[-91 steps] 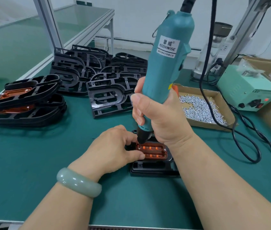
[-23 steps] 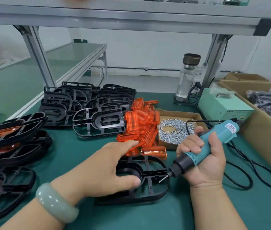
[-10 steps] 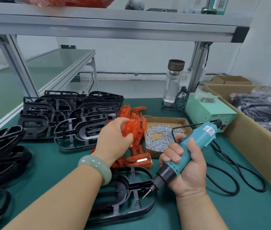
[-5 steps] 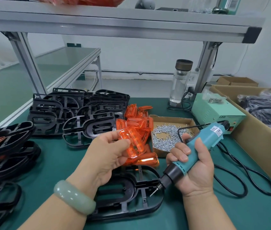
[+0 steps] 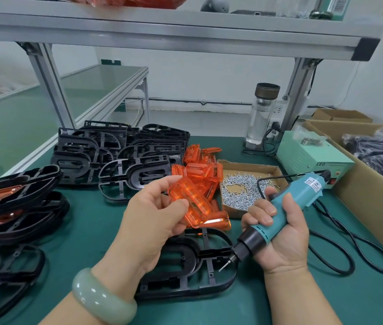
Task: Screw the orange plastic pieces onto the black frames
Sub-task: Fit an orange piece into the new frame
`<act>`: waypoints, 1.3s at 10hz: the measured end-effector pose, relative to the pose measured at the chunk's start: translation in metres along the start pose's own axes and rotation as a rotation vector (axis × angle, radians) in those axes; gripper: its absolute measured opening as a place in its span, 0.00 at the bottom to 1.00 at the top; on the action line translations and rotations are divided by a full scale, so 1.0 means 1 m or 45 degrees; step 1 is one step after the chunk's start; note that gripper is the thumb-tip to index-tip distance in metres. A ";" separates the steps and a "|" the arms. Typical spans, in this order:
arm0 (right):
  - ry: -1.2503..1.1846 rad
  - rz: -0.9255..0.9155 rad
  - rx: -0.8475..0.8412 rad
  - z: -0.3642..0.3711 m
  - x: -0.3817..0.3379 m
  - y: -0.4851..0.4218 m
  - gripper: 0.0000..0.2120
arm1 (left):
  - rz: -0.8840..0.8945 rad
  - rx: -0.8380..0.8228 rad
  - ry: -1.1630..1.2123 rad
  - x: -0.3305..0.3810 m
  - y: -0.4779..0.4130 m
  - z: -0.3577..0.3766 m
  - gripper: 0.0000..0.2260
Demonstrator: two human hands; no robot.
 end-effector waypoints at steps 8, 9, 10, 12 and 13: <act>0.004 0.037 -0.022 -0.001 0.004 0.000 0.08 | 0.197 0.001 -1.127 0.001 0.005 -0.038 0.07; 0.008 0.048 -0.033 0.000 0.004 0.000 0.08 | 0.173 -0.082 -1.263 -0.004 0.004 -0.037 0.07; 0.013 0.044 -0.031 0.000 0.003 0.000 0.08 | 0.115 -0.155 -1.312 -0.013 0.004 -0.037 0.08; 0.004 0.073 -0.062 0.001 0.006 0.000 0.13 | 0.047 -0.246 -1.330 -0.024 0.002 -0.037 0.11; -0.009 0.100 -0.102 0.005 0.007 0.001 0.25 | 0.026 -0.255 -1.358 -0.029 0.001 -0.037 0.12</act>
Point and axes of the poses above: each hand's wrist, its own y-axis away from the middle knuckle, its own z-axis out of the palm, x = y × z, the point moved 7 cm from there along -y, towards the middle knuckle, and after that the axes turned 12 degrees about -y, right-handed, at the moved point
